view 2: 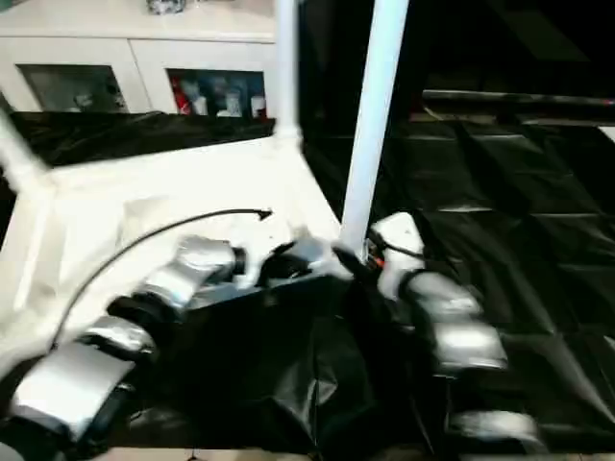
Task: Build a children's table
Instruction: Rotate leg to tighten
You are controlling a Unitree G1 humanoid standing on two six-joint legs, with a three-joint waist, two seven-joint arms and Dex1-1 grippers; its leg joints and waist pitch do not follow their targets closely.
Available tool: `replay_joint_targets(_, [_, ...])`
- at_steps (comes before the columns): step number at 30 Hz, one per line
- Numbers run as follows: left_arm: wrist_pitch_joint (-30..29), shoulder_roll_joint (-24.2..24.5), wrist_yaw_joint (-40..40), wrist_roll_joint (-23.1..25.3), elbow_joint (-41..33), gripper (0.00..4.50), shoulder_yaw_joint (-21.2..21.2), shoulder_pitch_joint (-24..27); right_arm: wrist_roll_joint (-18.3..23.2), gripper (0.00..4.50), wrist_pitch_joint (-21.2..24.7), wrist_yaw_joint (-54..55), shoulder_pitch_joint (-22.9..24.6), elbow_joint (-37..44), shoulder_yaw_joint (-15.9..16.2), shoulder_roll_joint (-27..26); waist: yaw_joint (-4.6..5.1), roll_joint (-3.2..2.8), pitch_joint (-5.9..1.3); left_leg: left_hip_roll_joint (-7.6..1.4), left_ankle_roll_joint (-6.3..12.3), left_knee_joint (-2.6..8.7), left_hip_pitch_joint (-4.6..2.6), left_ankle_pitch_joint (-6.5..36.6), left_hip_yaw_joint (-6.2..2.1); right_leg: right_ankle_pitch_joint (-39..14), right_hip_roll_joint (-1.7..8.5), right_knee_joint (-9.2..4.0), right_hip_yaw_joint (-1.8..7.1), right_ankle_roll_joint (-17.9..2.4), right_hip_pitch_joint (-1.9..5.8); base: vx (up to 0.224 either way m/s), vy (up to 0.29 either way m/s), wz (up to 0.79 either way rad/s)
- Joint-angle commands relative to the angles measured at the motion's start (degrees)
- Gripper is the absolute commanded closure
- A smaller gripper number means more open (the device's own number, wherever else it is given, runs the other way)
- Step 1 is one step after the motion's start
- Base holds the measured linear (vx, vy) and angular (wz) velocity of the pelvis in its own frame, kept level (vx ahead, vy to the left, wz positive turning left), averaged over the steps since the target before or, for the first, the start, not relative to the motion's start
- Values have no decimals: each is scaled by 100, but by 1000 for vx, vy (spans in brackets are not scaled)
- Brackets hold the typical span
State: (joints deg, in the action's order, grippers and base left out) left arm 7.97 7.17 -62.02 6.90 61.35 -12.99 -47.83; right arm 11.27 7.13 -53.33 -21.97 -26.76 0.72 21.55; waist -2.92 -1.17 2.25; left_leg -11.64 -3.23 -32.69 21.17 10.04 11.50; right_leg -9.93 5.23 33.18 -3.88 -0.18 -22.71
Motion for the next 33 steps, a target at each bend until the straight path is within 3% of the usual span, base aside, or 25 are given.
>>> replay_joint_targets(1, [127,21,-603,-211,-240,450,-72,70,174,163,251,-805,82,278,449,115,-61,92,-353,-179,722,293,-30,923,-69,-732,313,-319,185,-1471,301,0,0,0])
replay_joint_targets(3, [10,164,-1075,-304,-354,450,-89,121,275,163,418,-1235,93,369,488,340,-100,83,-368,-185,799,275,-30,794,-63,-410,309,-271,186,-1604,310,0,0,0])
replay_joint_targets(6, [-20,291,-1413,-331,-432,450,-124,163,324,163,473,-1504,92,404,528,489,-134,77,-365,-194,795,276,-50,865,-52,-353,312,-264,187,-1693,288,0,0,0])
replay_joint_targets(10, [-98,414,-1729,-370,-545,450,-126,215,371,163,584,-1807,99,454,569,626,-175,74,-348,-203,678,288,-68,1033,-47,-640,319,-289,195,-1648,275,0,0,0])
replay_joint_targets(14, [-142,456,-1805,-392,-624,450,-127,246,426,200,668,-1920,148,530,606,656,-245,68,-348,-211,544,301,-88,1024,-53,-786,326,-294,204,-1567,269,0,0,0])
replay_joint_targets(21, [-171,478,-1832,-394,-718,450,-113,296,477,237,803,-2037,273,669,666,643,-253,75,-359,-199,571,287,-71,928,-53,-585,324,-272,200,-1581,284,0,0,0])
replay_joint_targets(24, [-120,449,-1638,-358,-692,450,-92,284,446,239,836,-1956,384,727,677,594,-266,74,-353,-201,557,292,-78,977,-55,-706,321,-288,197,-1547,273,0,0,0])
replay_joint_targets(28, [-42,275,-622,-194,-424,450,13,121,378,241,858,-1242,600,780,534,280,-278,78,-341,-200,486,301,-85,1099,-56,-952,327,-319,200,-1459,256,0,0,0])
replay_joint_targets(29, [-47,211,-287,-144,-326,450,47,61,303,241,810,-879,640,736,468,123,-276,99,-323,-193,407,318,-93,1233,-61,-1231,330,-351,195,-1391,255,0,0,0])
replay_joint_targets(30, [-87,28,303,-118,-178,450,134,-38,63,242,623,59,625,435,307,-259,-252,75,-299,-191,271,336,-117,1408,-67,-1588,339,-388,207,-1287,203,0,0,0])
replay_joint_targets(32, [-116,-72,516,-135,-132,450,179,-72,-20,248,552,481,617,300,228,-454,-202,80,-287,-147,100,365,-129,1668,-106,-2335,358,-471,179,-1032,226,0,0,0])
replay_joint_targets(33, [-135,-202,744,-142,-89,450,207,-105,-68,248,586,989,602,193,120,-707,-169,72,-286,-157,57,383,-124,1724,-117,-2410,345,-482,189,-948,212,0,0,0])
